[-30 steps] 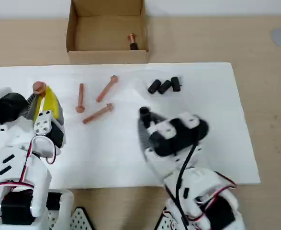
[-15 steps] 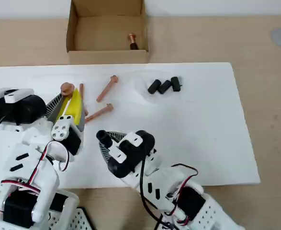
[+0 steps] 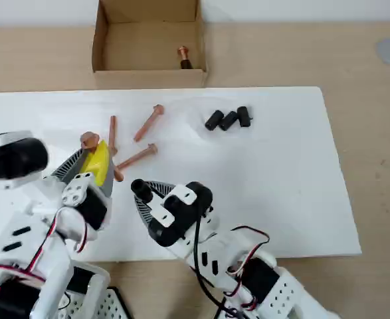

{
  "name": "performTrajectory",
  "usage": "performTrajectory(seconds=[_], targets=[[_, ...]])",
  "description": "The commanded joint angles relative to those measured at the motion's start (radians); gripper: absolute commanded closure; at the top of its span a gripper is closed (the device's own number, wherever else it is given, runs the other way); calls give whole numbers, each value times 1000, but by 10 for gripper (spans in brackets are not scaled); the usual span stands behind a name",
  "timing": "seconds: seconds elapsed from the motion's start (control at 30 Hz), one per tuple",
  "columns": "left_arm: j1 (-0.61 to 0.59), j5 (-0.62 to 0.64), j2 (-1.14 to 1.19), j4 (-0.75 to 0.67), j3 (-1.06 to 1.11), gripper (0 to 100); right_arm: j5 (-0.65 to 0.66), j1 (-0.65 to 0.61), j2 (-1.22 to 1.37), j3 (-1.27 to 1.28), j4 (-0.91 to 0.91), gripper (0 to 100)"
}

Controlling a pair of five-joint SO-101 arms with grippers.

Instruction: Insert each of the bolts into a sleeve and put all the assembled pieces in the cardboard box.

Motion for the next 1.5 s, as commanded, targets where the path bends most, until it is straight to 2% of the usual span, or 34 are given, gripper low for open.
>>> performTrajectory(seconds=[0.0,0.2,0.6,1.47], targets=[[51,12,-4,2,-97,994,8,-24,-173,-4,-32,989],[161,6,-4,41,-130,994,5,-22,-173,-7,-31,989],[167,5,-4,135,-133,994,3,-22,-173,-8,-31,989],[169,2,-2,118,-100,993,2,-24,-173,-53,-31,989]])
